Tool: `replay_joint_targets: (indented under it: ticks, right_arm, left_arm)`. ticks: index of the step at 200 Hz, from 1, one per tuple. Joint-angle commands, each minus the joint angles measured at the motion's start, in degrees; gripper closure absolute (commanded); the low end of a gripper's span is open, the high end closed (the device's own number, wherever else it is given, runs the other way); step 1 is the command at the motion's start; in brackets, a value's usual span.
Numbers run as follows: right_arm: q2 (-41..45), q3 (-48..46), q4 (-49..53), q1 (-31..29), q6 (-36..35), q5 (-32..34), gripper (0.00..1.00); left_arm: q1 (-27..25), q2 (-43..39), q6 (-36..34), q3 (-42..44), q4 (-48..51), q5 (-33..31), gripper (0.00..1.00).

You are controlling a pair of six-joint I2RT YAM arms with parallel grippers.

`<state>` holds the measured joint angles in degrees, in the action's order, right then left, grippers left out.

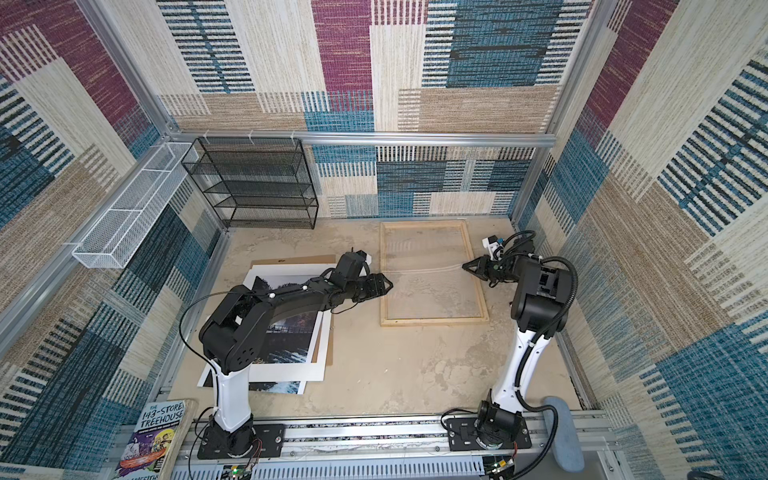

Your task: Put the photo into the frame

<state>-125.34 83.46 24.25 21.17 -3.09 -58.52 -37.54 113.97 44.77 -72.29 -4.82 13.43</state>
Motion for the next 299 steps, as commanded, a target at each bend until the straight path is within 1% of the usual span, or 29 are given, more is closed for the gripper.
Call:
replay_joint_targets:
  ticks: [1, 32, 102, 195, 299]
  right_arm:
    - [-0.17, 0.71, 0.07, 0.09, -1.38, -0.95, 0.83]
    - [-0.52, 1.59, 0.84, 0.11, -1.78, -0.99, 0.83]
    - [-1.09, 2.31, 1.57, 0.25, -2.67, -1.07, 0.83]
    - [-2.08, 3.65, 2.56, 0.29, -3.50, -1.16, 0.84]
    - [-1.75, 2.76, 2.12, 0.36, -3.22, -1.24, 0.83]
  left_arm:
    - [0.11, -0.69, -0.21, 0.22, 1.50, -2.30, 0.28]
    - [0.09, -1.19, -0.48, -0.43, 6.07, -6.21, 0.29]
    - [-0.06, -0.18, -0.93, -2.99, 13.34, -10.48, 0.32]
    - [-0.08, 2.21, -1.77, -6.44, 18.04, -11.05, 0.32]
    - [-0.23, 3.10, -1.96, -7.16, 19.13, -10.97, 0.33]
